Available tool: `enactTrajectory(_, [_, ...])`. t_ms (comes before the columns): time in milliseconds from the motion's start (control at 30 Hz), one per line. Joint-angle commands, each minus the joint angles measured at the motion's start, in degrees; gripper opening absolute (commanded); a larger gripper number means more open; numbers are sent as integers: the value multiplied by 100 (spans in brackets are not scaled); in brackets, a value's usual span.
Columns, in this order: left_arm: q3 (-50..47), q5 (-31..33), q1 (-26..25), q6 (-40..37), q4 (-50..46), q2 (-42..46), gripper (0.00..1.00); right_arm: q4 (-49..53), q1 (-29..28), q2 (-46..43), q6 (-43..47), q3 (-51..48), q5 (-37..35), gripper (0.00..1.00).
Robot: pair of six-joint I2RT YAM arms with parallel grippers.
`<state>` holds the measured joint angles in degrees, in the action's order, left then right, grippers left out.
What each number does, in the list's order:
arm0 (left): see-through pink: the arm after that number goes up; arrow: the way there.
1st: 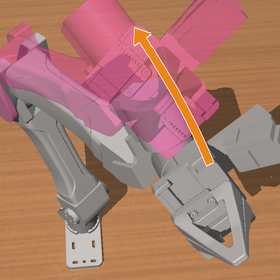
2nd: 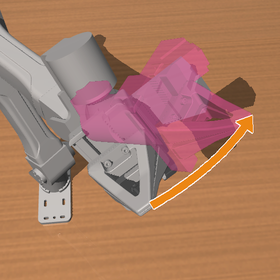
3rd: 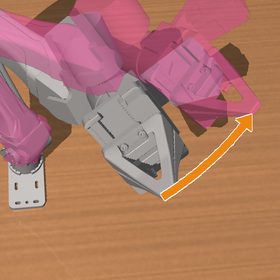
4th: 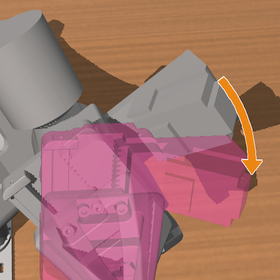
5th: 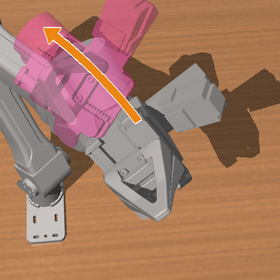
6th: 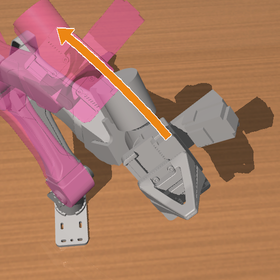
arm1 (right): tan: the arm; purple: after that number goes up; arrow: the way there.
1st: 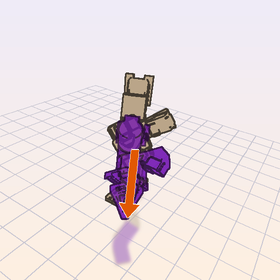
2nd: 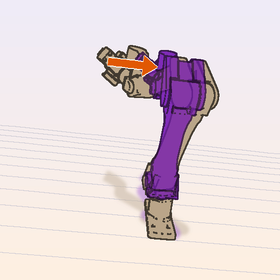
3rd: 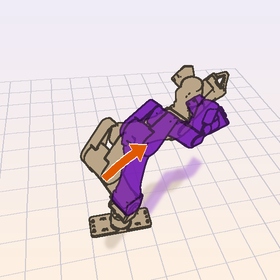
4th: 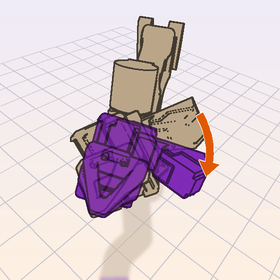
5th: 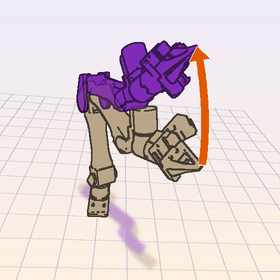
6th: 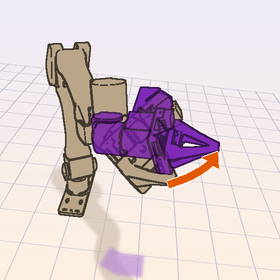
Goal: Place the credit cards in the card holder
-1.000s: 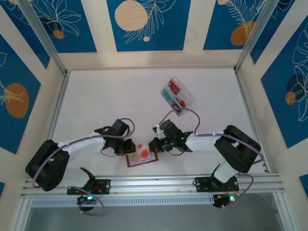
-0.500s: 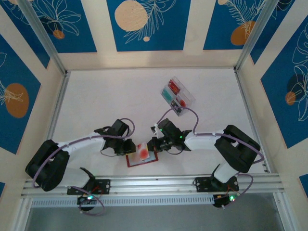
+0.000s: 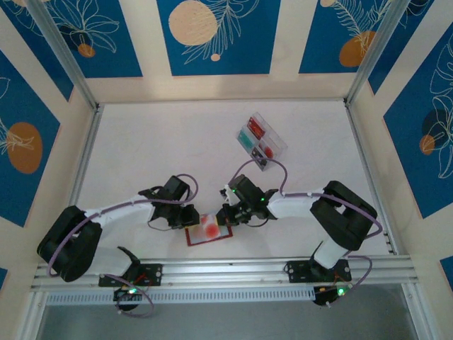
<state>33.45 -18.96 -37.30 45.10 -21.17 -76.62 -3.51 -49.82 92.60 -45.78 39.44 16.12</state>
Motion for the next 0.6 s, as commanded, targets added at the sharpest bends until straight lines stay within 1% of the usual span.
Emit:
enactTrajectory(0, [-167,158,-32,78,-157,55,19,403,2,74,148,43,234,0])
enactTrajectory(300, [-195,143,-31,78,-91,42,19,656,126,438,438,506,446,0])
enactTrajectory(567, [-271,147,-32,138,-77,120,19,605,158,512,289,701,237,0])
